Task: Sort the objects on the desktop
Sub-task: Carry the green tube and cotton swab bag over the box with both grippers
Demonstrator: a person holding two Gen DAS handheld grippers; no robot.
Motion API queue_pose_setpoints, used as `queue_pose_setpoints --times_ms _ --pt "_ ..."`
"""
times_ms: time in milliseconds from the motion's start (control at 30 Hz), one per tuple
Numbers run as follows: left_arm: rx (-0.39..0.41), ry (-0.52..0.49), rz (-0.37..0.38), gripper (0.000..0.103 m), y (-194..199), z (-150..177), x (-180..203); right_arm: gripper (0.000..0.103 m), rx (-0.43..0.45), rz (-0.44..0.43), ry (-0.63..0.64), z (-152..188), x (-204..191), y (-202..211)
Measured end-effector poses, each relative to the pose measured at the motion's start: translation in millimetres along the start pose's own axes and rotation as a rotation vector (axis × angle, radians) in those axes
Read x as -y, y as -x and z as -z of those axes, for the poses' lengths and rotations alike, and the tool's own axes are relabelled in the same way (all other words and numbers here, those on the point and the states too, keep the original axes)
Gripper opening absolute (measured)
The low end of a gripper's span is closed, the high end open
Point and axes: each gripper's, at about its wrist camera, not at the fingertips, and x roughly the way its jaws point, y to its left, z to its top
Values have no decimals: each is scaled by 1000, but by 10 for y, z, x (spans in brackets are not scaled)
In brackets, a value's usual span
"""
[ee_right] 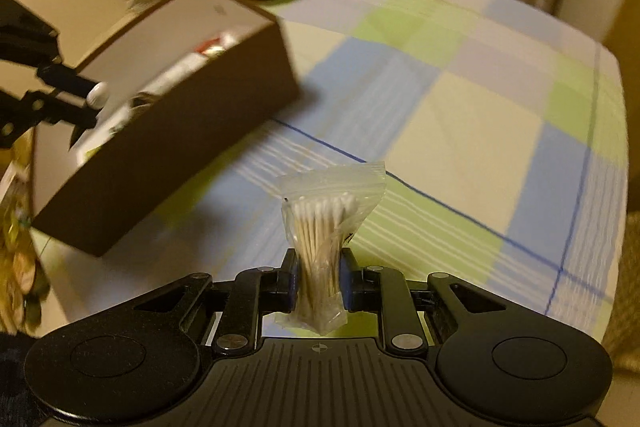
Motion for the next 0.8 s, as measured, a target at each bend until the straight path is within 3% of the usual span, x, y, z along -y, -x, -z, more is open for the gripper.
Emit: queue_pose_setpoints --times_ms 400,800 --pt "-19 161 -123 13 486 736 -247 19 58 -151 212 -543 -702 116" --pt "-39 195 -73 13 272 1017 -423 19 66 -222 349 -1244 -1285 -139"
